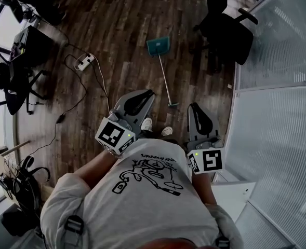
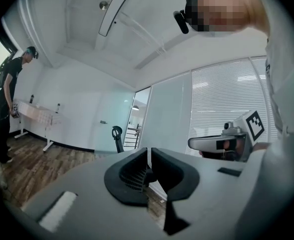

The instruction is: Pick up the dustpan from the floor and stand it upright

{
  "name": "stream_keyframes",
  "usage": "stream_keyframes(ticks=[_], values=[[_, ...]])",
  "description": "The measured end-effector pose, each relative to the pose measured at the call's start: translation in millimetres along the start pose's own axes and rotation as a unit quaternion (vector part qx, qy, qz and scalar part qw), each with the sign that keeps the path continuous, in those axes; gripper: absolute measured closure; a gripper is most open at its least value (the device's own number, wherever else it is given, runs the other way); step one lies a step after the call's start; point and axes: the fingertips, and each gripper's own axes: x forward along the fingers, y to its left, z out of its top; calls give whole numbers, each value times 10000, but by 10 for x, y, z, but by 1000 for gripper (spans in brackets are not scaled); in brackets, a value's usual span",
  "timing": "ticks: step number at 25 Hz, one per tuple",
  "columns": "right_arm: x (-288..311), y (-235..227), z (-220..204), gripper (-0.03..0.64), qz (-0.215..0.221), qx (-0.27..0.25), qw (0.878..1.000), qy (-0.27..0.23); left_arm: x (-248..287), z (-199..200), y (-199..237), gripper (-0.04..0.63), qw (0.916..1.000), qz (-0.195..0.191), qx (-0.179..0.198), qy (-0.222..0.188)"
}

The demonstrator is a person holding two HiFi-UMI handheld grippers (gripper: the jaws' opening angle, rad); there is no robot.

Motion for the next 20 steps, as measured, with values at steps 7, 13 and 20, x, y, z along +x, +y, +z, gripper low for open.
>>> stream_keyframes(ticks=[7, 13, 20], values=[[-223, -336, 20, 594, -111, 12, 9999, -1, 298, 26, -273, 575, 9999, -109, -24, -11], [-403, -643, -37, 594, -230, 45, 9997, 34, 561, -48, -525, 575, 9996, -254, 9, 104], [-434, -817, -379, 594, -185, 224, 9993, 244, 735, -334, -604, 575, 9989, -295, 5, 371]])
